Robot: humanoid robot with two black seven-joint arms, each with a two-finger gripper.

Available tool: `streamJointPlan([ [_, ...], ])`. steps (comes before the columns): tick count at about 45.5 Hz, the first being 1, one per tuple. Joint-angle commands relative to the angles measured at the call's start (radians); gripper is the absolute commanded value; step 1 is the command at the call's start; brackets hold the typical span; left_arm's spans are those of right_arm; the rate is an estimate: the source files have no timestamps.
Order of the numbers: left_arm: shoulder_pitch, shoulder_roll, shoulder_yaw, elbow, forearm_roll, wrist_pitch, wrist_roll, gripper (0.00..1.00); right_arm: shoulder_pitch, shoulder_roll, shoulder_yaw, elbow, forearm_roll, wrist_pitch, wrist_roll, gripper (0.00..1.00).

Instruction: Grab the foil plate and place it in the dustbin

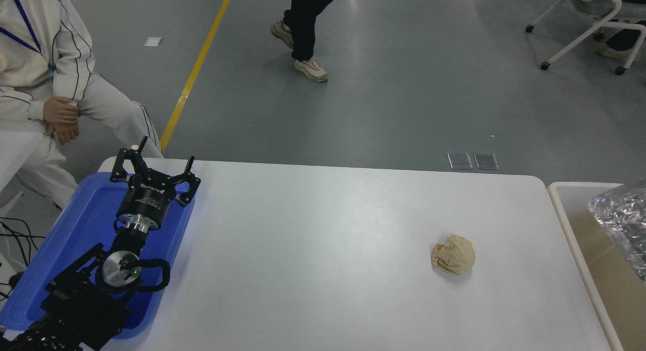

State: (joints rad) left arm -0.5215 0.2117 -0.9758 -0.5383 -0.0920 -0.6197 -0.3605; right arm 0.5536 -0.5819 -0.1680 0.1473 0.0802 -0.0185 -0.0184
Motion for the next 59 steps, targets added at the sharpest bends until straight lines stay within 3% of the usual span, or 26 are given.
streamJointPlan([
  [1,0.0,0.0,0.0,0.0,0.0,0.0,0.0,1.0,-0.014,0.014,0.008,-0.002,0.0,-0.015,0.0,0.0],
  [29,0.0,0.0,0.0,0.0,0.0,0.0,0.0,1.0,-0.043,0.013,0.004,-0.015,-0.014,-0.017,0.002,0.0],
  [30,0.0,0.0,0.0,0.0,0.0,0.0,0.0,1.0,-0.047,0.013,0.004,-0.017,-0.014,-0.021,0.002,0.03],
  [33,0.0,0.0,0.0,0.0,0.0,0.0,0.0,1.0,-0.055,0.007,-0.001,-0.031,-0.014,-0.053,0.002,0.43],
  [34,0.0,0.0,0.0,0.0,0.0,0.0,0.0,1.0,-0.055,0.008,-0.002,-0.035,-0.014,-0.069,0.002,0.5],
  [38,0.0,0.0,0.0,0.0,0.0,0.0,0.0,1.0,-0.057,0.013,-0.002,-0.038,-0.014,-0.132,0.002,0.64],
  [41,0.0,0.0,0.0,0.0,0.0,0.0,0.0,1.0,-0.058,0.013,-0.001,-0.037,-0.014,-0.155,0.002,0.73],
  [51,0.0,0.0,0.0,0.0,0.0,0.0,0.0,1.0,-0.054,0.014,-0.002,-0.038,-0.014,-0.163,0.002,0.82],
  [57,0.0,0.0,0.0,0.0,0.0,0.0,0.0,1.0,-0.046,0.016,0.005,-0.038,-0.013,-0.164,0.002,0.98],
  [59,0.0,0.0,0.0,0.0,0.0,0.0,0.0,1.0,-0.041,0.02,0.007,-0.038,-0.013,-0.164,0.002,0.99],
])
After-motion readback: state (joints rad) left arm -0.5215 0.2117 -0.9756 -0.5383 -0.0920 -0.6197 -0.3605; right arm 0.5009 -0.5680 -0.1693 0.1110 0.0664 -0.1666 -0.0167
